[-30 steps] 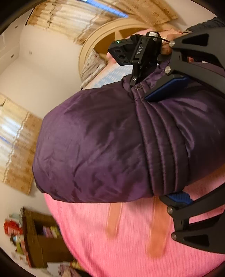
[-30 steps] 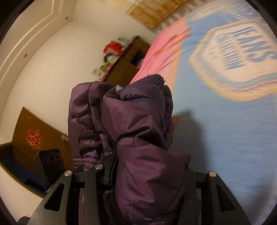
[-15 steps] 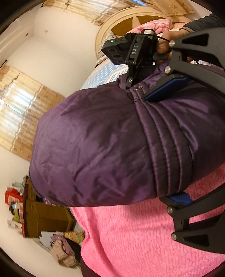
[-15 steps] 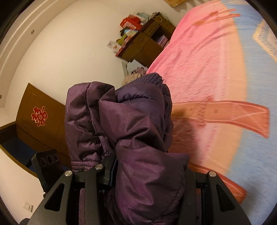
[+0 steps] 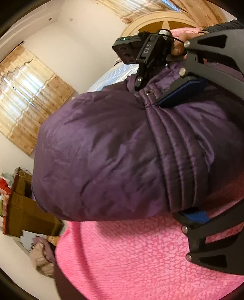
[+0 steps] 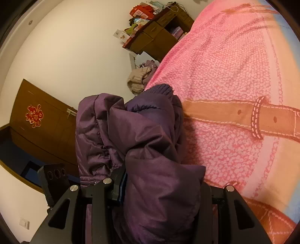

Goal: Fold large clothes

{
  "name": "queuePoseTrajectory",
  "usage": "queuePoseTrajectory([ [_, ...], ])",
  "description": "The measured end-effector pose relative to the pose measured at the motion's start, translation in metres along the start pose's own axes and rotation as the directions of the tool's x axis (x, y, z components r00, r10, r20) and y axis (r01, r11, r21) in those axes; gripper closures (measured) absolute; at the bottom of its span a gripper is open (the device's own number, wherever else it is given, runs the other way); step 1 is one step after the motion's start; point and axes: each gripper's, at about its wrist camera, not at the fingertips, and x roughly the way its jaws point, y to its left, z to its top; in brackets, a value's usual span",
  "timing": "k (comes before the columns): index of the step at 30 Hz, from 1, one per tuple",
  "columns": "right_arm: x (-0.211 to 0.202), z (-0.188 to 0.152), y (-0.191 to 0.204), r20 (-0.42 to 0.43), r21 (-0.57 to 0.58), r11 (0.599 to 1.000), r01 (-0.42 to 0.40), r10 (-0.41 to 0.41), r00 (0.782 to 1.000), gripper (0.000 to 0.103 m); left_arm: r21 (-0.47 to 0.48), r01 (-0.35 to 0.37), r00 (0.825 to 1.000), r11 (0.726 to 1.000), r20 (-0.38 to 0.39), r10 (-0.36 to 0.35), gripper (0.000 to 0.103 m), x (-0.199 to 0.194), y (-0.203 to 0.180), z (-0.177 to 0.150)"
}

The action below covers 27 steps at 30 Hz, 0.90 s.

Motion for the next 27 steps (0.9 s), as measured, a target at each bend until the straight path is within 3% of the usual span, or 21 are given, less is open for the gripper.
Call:
queuePoseTrajectory([
  [3, 0.010, 0.001, 0.008, -0.009, -0.054, 0.997, 0.059, -0.059, 0.998, 0.056, 0.051, -0.029, 0.999, 0.998, 0.037, 0.027, 0.000, -0.001, -0.005, -0.004],
  [7, 0.003, 0.004, 0.000, -0.004, -0.036, 0.998, 0.060, -0.060, 0.998, 0.043, 0.048, -0.062, 0.997, 0.997, 0.048, 0.059, 0.000, -0.005, -0.014, -0.003],
  [10, -0.020, -0.004, 0.002, 0.048, -0.048, 0.994, 0.095, -0.092, 0.995, 0.035, 0.141, -0.179, 0.980, 0.974, 0.116, 0.163, 0.000, -0.029, -0.038, -0.008],
  [12, -0.038, -0.005, 0.009, 0.091, -0.055, 0.990, 0.127, -0.121, 0.988, 0.034, 0.192, -0.245, 0.961, 0.950, 0.179, 0.211, 0.000, -0.046, -0.049, -0.008],
  [17, -0.107, -0.029, 0.055, 0.293, -0.115, 0.948, 0.296, -0.253, 0.922, 0.030, 0.263, -0.318, 0.924, 0.911, 0.299, 0.236, 0.000, -0.087, -0.066, -0.014],
  [21, -0.146, -0.073, 0.101, 0.434, -0.186, 0.879, 0.440, -0.328, 0.839, 0.022, 0.289, -0.346, 0.903, 0.892, 0.361, 0.233, 0.000, -0.111, -0.073, -0.019],
  [23, -0.157, -0.089, 0.114, 0.460, -0.215, 0.860, 0.463, -0.329, 0.825, 0.021, 0.302, -0.353, 0.894, 0.885, 0.387, 0.224, 0.000, -0.118, -0.075, -0.019],
  [27, -0.165, -0.112, 0.135, 0.474, -0.265, 0.830, 0.491, -0.331, 0.816, 0.021, 0.311, -0.349, 0.890, 0.884, 0.405, 0.208, 0.000, -0.130, -0.076, -0.030],
])
